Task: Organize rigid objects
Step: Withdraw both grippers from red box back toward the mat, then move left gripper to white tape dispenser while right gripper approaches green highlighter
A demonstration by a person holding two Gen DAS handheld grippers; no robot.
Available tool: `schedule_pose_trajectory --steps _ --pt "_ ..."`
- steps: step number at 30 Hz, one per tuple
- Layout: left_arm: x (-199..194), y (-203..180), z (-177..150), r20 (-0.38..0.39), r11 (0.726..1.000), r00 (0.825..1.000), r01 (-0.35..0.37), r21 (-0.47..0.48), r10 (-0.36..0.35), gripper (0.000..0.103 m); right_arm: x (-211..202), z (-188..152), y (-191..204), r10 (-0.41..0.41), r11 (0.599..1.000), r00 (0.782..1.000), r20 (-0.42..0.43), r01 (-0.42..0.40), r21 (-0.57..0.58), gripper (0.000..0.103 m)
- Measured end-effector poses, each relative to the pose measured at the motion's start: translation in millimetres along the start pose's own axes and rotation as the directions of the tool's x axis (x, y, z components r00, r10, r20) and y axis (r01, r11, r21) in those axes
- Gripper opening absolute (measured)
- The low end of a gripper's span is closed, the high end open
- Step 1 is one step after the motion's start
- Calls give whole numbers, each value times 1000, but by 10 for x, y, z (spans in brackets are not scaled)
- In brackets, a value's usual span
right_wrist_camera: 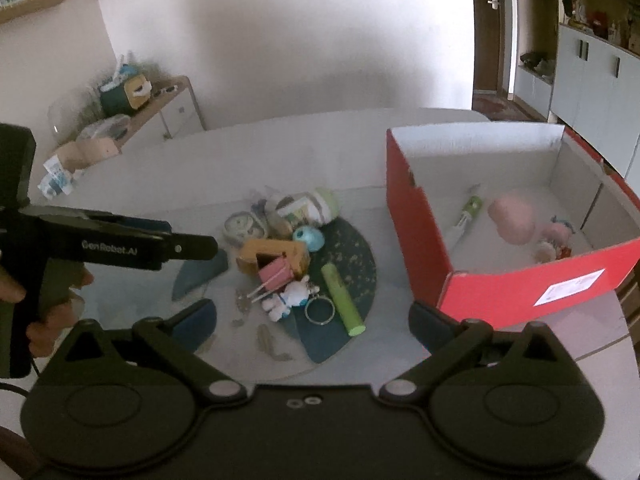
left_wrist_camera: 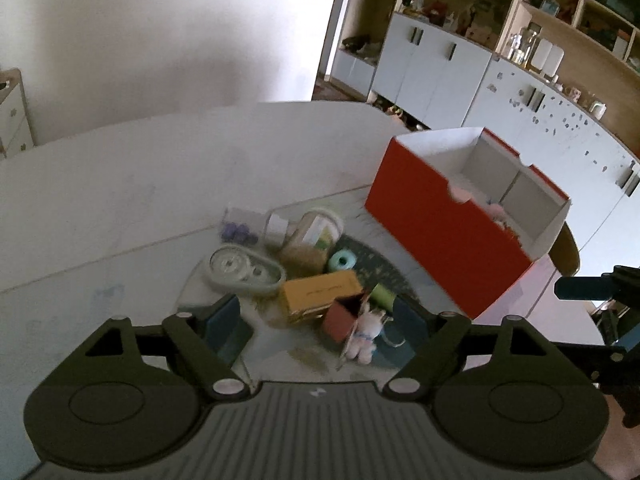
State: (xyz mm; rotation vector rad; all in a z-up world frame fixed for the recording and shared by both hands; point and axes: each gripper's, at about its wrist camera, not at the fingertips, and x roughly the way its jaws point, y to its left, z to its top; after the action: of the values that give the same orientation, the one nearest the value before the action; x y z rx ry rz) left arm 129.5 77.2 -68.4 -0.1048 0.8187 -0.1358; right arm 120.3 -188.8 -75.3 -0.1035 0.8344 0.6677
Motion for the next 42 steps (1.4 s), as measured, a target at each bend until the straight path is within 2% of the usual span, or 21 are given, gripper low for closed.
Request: schedule_pose_trajectory --steps 10,15,19,23,33,42 --pt "273 365 -92 -31 998 998 -57 -26 56 84 352 -59 79 -37 998 998 -56 34 -58 98" --pt "493 583 -37 -43 995 996 -86 -43 84 84 541 -82 99 -40 996 994 -99 32 -81 88" --pt "669 668 -2 -52 995 994 -97 1 97 84 649 -64 65 -46 996 992 -117 37 -85 82" --pt "790 720 33 -54 995 996 -74 62 77 84 759 -25 8 -55 996 989 -134 44 -81 77" --pt "980 788 51 -72 995 997 -12 101 19 84 920 16 -87 -67 995 987 -144 55 -81 63" --pt "1086 765 118 -69 979 997 55 196 -42 84 1039 97 -175 -58 998 987 -147 52 -42 52"
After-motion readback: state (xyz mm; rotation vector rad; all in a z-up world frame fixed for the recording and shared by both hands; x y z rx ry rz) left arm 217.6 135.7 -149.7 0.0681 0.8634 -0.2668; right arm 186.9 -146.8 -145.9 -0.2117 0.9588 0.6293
